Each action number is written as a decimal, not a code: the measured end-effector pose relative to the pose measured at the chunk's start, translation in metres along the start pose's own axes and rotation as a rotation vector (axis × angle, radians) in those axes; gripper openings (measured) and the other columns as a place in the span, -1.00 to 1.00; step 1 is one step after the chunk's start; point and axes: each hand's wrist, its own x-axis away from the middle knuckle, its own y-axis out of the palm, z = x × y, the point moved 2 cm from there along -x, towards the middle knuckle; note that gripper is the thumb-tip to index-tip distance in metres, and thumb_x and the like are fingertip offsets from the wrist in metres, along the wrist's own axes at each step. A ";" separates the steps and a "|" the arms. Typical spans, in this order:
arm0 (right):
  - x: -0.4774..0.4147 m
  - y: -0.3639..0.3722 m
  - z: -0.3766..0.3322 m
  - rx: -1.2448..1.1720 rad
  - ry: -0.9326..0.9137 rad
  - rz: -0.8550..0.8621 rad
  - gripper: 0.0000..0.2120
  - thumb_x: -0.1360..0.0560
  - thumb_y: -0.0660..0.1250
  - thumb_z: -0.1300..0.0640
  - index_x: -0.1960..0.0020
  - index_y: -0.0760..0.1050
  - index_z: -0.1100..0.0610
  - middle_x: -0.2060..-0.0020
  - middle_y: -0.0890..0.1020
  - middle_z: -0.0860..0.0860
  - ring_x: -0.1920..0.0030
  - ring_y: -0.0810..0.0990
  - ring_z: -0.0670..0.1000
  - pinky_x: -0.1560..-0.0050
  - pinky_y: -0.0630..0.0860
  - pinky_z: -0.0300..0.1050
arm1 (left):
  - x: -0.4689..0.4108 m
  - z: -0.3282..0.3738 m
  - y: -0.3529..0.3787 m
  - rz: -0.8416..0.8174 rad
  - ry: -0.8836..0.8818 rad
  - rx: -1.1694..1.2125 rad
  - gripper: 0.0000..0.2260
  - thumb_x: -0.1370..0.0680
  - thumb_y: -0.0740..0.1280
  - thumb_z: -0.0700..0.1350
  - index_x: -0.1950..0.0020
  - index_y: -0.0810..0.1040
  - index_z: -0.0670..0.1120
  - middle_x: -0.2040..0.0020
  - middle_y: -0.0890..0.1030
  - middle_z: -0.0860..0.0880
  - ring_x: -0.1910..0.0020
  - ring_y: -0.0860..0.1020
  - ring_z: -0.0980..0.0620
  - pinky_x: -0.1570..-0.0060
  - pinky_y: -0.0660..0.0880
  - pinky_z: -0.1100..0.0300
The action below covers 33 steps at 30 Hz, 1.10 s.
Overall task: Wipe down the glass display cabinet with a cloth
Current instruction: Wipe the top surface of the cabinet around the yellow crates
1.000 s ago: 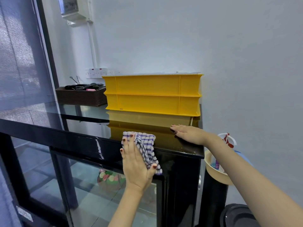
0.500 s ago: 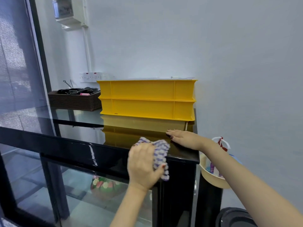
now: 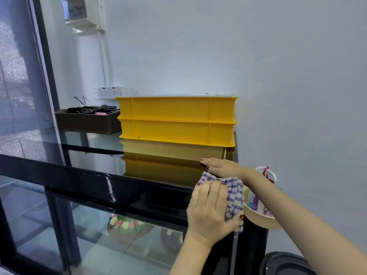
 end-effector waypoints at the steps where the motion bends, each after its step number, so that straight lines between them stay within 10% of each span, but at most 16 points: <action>1: 0.001 0.000 0.000 -0.011 -0.009 0.004 -0.57 -0.67 -0.05 0.11 -0.53 0.06 0.13 -0.53 0.07 0.02 -0.52 0.00 -0.02 -0.40 -0.09 -0.28 | 0.003 -0.014 -0.002 0.026 0.035 -0.007 -0.52 -0.55 0.05 0.22 -0.16 0.42 -0.15 -0.05 0.58 -0.14 -0.11 0.46 -0.09 -0.21 0.32 0.02; 8: 0.002 -0.001 -0.002 -0.012 -0.014 0.030 -0.56 -0.67 -0.06 0.04 -0.53 0.09 0.04 -0.53 0.09 -0.05 -0.52 0.02 -0.04 -0.45 -0.06 -0.15 | 0.012 -0.061 -0.007 0.132 -0.230 -0.004 -0.51 -0.57 -0.01 0.19 -0.16 0.43 -0.18 -0.05 0.59 -0.19 -0.14 0.44 -0.13 -0.23 0.32 -0.08; 18: 0.003 0.001 0.001 -0.036 -0.017 0.041 -0.57 -0.66 -0.05 0.03 -0.53 0.10 0.03 -0.52 0.11 -0.05 -0.52 0.02 -0.04 -0.46 -0.06 -0.11 | 0.013 -0.034 -0.001 0.094 0.062 -0.070 -0.55 -0.57 -0.01 0.19 -0.24 0.39 -0.08 -0.21 0.42 -0.16 -0.19 0.42 -0.17 -0.24 0.30 -0.08; 22: 0.002 0.000 0.002 -0.044 -0.016 0.041 -0.56 -0.66 -0.03 0.03 -0.52 0.10 0.03 -0.52 0.12 -0.06 -0.52 0.03 -0.04 -0.47 -0.05 -0.09 | 0.010 -0.030 -0.003 0.134 -0.144 -0.042 -0.59 -0.57 0.00 0.17 -0.18 0.41 -0.08 -0.18 0.42 -0.13 -0.19 0.40 -0.17 -0.23 0.30 -0.11; 33: 0.004 0.000 0.000 -0.044 -0.007 0.041 -0.57 -0.66 -0.04 0.03 -0.52 0.10 0.03 -0.52 0.11 -0.06 -0.52 0.03 -0.04 -0.46 -0.05 -0.11 | 0.016 -0.036 -0.001 0.117 -0.042 -0.050 -0.59 -0.56 0.04 0.16 -0.19 0.40 -0.10 -0.20 0.43 -0.14 -0.20 0.41 -0.17 -0.22 0.32 -0.10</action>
